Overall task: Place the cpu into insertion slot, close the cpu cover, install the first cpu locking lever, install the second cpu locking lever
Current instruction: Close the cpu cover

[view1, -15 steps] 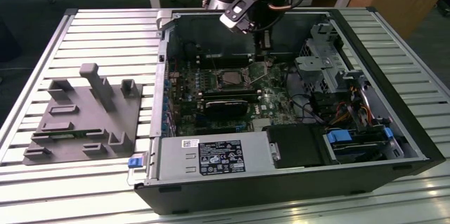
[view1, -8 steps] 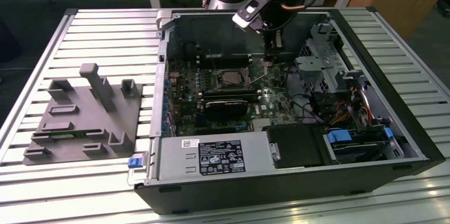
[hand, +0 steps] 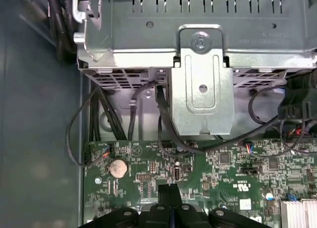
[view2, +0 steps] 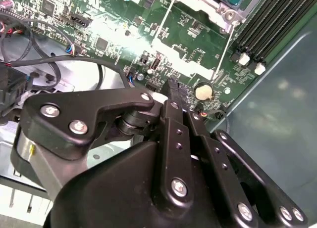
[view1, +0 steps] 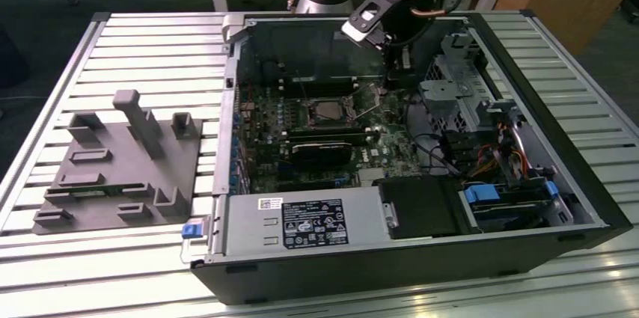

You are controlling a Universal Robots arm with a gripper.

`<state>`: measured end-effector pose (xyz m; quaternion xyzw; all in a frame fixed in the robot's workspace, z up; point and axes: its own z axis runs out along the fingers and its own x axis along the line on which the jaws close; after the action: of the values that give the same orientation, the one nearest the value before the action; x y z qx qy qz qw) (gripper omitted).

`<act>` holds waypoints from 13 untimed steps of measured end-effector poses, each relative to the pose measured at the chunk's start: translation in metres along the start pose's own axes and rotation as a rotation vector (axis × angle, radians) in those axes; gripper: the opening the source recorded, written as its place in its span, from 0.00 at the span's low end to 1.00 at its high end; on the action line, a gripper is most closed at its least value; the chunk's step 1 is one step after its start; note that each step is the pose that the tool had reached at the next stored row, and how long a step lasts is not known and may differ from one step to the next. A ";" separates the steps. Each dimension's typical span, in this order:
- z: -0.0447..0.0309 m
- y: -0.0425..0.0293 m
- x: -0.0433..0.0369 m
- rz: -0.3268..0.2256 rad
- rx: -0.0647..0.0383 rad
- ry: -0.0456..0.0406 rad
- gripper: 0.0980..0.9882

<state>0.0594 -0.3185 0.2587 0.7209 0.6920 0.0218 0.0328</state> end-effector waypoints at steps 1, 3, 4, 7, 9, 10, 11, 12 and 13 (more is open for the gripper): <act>0.0015 0.0008 0.0001 0.000 0.001 -0.0001 0.01; 0.0049 0.0023 0.0002 0.000 0.004 -0.0002 0.01; 0.0066 0.0029 0.0003 0.000 0.005 -0.0004 0.01; 0.0116 0.0048 0.0004 0.000 0.010 -0.0008 0.01; 0.0150 0.0060 0.0005 0.000 0.014 -0.0013 0.01; 0.0166 0.0064 0.0006 0.000 0.016 -0.0015 0.01; 0.0182 0.0068 0.0006 0.000 0.018 -0.0016 0.01; 0.0198 0.0071 0.0006 0.000 0.020 -0.0018 0.01; 0.0214 0.0073 0.0007 0.000 0.023 -0.0020 0.01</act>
<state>0.0683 -0.3185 0.2380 0.7211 0.6923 0.0132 0.0253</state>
